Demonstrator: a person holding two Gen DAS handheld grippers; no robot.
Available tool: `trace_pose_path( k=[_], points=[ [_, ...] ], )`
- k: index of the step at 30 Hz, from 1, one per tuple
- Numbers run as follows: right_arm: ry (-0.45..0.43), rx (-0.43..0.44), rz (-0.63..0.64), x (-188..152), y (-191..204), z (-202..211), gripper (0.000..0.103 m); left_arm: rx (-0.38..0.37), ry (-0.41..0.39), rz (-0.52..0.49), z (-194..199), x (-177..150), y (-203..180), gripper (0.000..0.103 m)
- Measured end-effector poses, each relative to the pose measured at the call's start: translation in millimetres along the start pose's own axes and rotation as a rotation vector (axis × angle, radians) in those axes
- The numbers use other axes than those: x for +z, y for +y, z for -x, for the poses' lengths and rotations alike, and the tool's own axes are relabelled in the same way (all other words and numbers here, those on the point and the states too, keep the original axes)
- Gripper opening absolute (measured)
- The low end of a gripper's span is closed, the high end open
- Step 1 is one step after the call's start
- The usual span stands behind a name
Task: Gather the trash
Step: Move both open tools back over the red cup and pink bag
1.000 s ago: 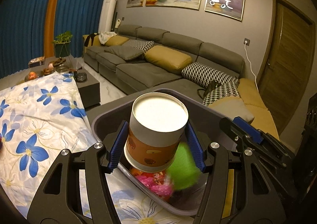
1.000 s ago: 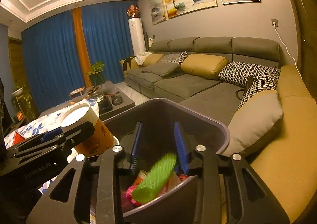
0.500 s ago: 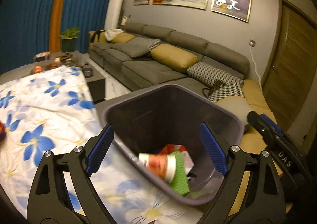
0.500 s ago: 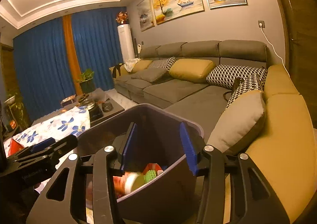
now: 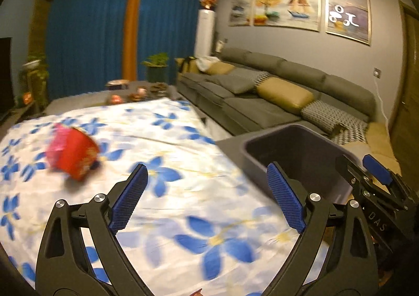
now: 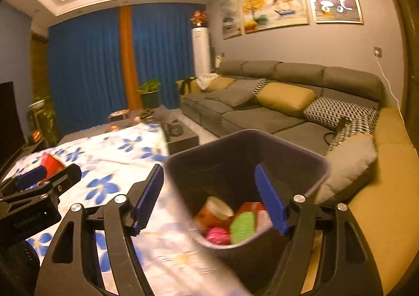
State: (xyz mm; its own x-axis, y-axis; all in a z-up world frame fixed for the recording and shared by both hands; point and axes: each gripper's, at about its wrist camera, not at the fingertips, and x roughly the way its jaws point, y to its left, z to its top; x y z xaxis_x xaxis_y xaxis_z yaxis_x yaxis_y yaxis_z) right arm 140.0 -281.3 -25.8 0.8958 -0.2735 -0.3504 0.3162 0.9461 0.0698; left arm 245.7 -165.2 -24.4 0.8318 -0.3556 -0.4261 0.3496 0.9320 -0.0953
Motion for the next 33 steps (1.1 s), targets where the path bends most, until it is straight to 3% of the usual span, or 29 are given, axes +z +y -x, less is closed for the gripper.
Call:
trace_pose_path(
  k=[16,33],
  points=[
    [-0.005,0.131,0.088,-4.8,119.1,19.1,0.078,0.235,-0.034,0.101,81.7,-11.7,122.3,0.091],
    [0.098,0.228,0.136,-17.7,197.4,-26.3,0.08,0.399,-0.051,0.196,108.0,-20.3,218.0,0.091]
  ],
)
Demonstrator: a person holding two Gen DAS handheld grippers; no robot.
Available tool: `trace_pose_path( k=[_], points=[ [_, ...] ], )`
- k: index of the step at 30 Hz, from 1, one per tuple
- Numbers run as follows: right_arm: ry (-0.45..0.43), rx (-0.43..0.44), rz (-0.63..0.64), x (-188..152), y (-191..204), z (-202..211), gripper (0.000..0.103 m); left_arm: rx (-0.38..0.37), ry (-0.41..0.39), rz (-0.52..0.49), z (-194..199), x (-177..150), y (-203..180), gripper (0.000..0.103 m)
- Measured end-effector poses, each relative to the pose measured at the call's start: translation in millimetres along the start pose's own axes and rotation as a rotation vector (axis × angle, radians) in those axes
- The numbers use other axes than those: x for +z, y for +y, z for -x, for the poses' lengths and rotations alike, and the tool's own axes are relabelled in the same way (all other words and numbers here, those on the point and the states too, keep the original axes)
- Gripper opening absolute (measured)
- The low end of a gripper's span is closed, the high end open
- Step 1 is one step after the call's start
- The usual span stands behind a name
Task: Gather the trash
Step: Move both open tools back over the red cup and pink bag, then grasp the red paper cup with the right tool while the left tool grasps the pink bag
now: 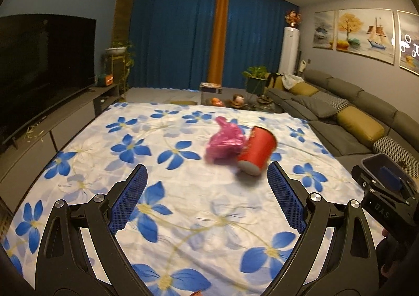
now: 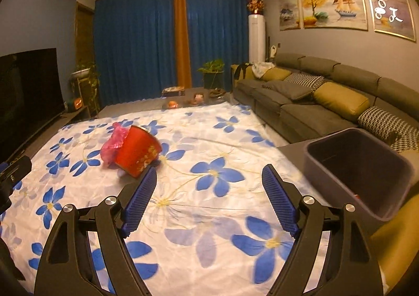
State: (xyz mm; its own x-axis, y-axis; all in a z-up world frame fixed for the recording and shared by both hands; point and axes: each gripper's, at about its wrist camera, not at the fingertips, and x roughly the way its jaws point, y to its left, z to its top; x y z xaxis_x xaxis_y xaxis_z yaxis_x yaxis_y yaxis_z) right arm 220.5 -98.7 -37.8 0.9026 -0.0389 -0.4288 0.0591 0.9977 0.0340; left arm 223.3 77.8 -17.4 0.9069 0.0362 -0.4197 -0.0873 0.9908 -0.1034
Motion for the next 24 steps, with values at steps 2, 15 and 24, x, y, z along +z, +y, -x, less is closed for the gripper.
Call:
trace_pose_path(
  k=[2,15,24],
  points=[
    [0.011,0.016,0.007,2.6,8.9,-11.1,0.08,0.008,-0.001,0.007,-4.6,1.1,6.7,0.091],
    [0.05,0.14,0.07,37.1,62.0,-93.8,0.08,0.087,-0.003,0.103,-51.6,20.0,52.7,0.091],
    [0.11,0.221,0.108,46.0,79.4,-139.1,0.086,0.112,0.015,0.131,-77.8,13.3,63.0,0.091]
  ],
)
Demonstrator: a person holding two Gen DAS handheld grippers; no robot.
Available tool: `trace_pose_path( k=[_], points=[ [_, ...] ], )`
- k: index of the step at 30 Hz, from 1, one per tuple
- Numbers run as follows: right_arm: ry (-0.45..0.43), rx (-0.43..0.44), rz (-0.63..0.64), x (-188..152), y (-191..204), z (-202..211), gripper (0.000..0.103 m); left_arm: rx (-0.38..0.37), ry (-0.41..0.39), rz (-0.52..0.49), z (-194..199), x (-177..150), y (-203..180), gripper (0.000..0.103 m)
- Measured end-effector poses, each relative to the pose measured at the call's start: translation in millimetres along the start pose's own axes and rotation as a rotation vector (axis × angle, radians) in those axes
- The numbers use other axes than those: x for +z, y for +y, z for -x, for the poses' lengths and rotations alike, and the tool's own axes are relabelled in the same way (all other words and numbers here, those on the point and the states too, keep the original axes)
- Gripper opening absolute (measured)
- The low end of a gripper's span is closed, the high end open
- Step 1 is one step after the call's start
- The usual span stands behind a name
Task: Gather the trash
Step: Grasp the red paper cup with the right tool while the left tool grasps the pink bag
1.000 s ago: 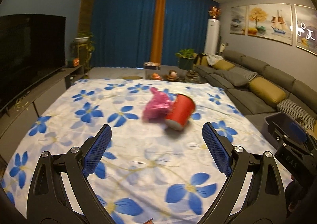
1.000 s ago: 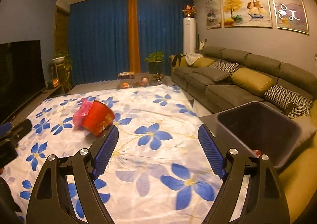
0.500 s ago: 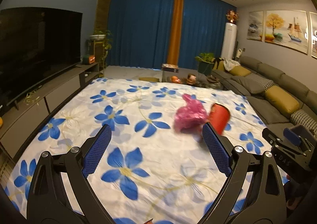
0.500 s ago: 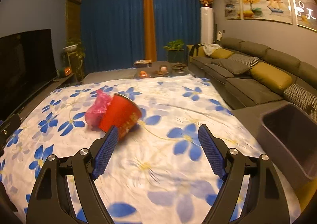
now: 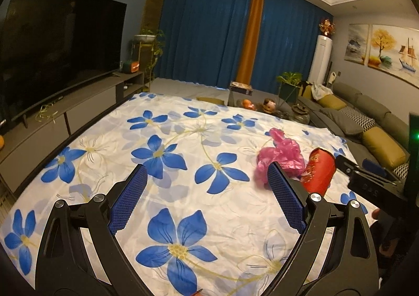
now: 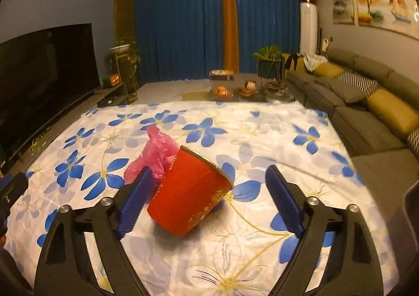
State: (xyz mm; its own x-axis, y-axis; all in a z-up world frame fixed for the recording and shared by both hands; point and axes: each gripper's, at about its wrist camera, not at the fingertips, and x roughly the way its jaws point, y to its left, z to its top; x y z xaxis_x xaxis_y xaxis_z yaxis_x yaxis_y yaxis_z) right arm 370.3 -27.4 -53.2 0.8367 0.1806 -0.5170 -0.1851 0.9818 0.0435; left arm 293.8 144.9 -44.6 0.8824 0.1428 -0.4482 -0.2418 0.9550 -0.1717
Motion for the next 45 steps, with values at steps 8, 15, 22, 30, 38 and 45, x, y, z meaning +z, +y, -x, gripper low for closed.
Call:
trace_pose_path(
  k=[8,15,22,30,38,45],
  points=[
    [0.102,-0.031,-0.113,-7.6,2.6,-34.5,0.087,-0.003,-0.005,0.028,-2.2,-2.4,8.9,0.091],
    [0.156,-0.033,-0.142,-7.2,9.0,-51.6,0.081,-0.021,0.009,0.041,-4.7,-5.1,12.4,0.091],
    [0.173,-0.042,-0.146,-11.5,9.4,-58.1,0.073,-0.025,0.016,0.042,-6.5,-6.4,12.1,0.091],
    [0.187,-0.056,-0.126,-14.2,9.1,-65.6,0.072,-0.023,0.02,0.034,-8.3,-7.9,9.6,0.091],
    [0.158,-0.05,-0.117,-16.3,2.4,-54.7,0.058,-0.03,0.033,0.017,-12.2,-10.5,5.8,0.091],
    [0.116,-0.035,-0.151,-19.0,-17.8,-33.3,0.058,-0.062,0.033,-0.016,-12.4,-6.5,-12.6,0.091]
  ],
)
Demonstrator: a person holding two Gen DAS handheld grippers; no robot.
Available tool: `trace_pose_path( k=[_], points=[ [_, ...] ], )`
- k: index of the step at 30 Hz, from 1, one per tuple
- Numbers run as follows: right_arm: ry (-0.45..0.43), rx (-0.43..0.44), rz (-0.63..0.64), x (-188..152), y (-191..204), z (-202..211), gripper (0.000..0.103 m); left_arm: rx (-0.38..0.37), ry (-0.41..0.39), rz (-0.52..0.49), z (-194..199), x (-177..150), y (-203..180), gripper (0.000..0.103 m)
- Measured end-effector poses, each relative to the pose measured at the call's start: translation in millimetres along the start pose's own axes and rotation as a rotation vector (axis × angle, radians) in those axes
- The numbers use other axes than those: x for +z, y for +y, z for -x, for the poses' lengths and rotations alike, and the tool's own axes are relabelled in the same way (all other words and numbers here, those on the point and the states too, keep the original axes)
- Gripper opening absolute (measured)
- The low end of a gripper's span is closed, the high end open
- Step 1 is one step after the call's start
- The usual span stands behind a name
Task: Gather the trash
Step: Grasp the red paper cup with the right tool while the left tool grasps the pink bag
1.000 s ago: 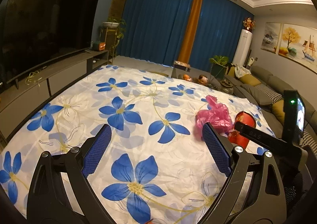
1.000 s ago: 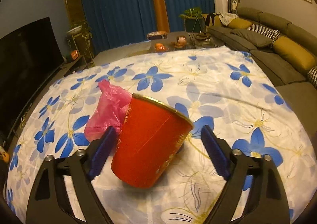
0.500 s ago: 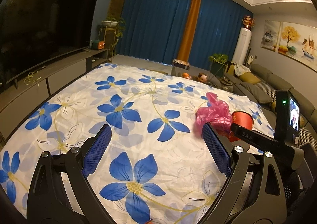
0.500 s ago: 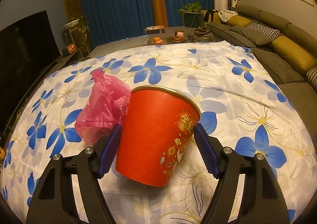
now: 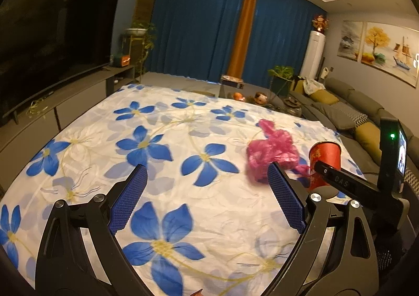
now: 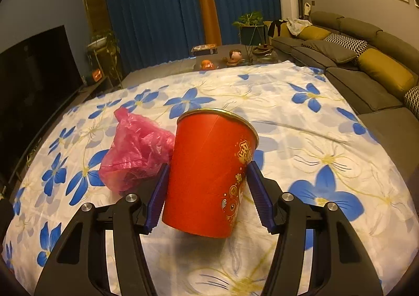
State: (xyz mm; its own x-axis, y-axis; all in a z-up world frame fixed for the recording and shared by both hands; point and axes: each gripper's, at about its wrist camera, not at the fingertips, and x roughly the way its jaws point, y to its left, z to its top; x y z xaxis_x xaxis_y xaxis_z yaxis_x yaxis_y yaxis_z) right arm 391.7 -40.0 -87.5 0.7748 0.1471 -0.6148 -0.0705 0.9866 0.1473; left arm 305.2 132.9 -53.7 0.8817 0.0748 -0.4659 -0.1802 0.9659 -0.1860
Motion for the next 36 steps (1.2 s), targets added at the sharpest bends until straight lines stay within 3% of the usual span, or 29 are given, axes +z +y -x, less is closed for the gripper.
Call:
trace_pose_path(
  k=[9,21,24,27,29,30,32,34,36],
  points=[
    [-0.088,-0.021,-0.002,4.9,-27.2,36.8,0.059,-0.092,0.021,-0.08,-40.8,20.6,-56.0,0.091],
    [-0.145,-0.011,-0.021,-0.1,-50.6,62.2,0.059,-0.061,0.118,-0.087,-126.6,19.2,-92.7,0.09],
    [-0.148,-0.001,-0.024,1.0,-51.5,62.9,0.059,-0.061,0.147,-0.095,-137.2,20.9,-97.0,0.08],
    [-0.15,0.0,-0.027,0.3,-52.4,63.4,0.059,-0.079,0.193,-0.103,-147.7,19.7,-98.9,0.06],
    [-0.147,0.0,-0.029,0.2,-53.3,63.5,0.059,-0.091,0.211,-0.107,-150.2,18.5,-100.1,0.041],
    [-0.146,0.002,-0.03,-0.1,-54.3,64.2,0.059,-0.088,0.218,-0.112,-150.7,17.5,-100.7,0.038],
    [-0.146,0.005,-0.034,0.6,-54.0,65.3,0.059,-0.097,0.224,-0.118,-149.8,15.1,-102.2,0.019],
    [-0.151,0.005,-0.032,1.0,-52.7,67.9,0.059,-0.105,0.226,-0.111,-147.8,13.0,-101.6,0.01],
    [-0.155,0.007,-0.03,1.1,-52.8,70.7,0.059,-0.111,0.219,-0.094,-142.3,12.0,-98.6,0.008]
  ],
)
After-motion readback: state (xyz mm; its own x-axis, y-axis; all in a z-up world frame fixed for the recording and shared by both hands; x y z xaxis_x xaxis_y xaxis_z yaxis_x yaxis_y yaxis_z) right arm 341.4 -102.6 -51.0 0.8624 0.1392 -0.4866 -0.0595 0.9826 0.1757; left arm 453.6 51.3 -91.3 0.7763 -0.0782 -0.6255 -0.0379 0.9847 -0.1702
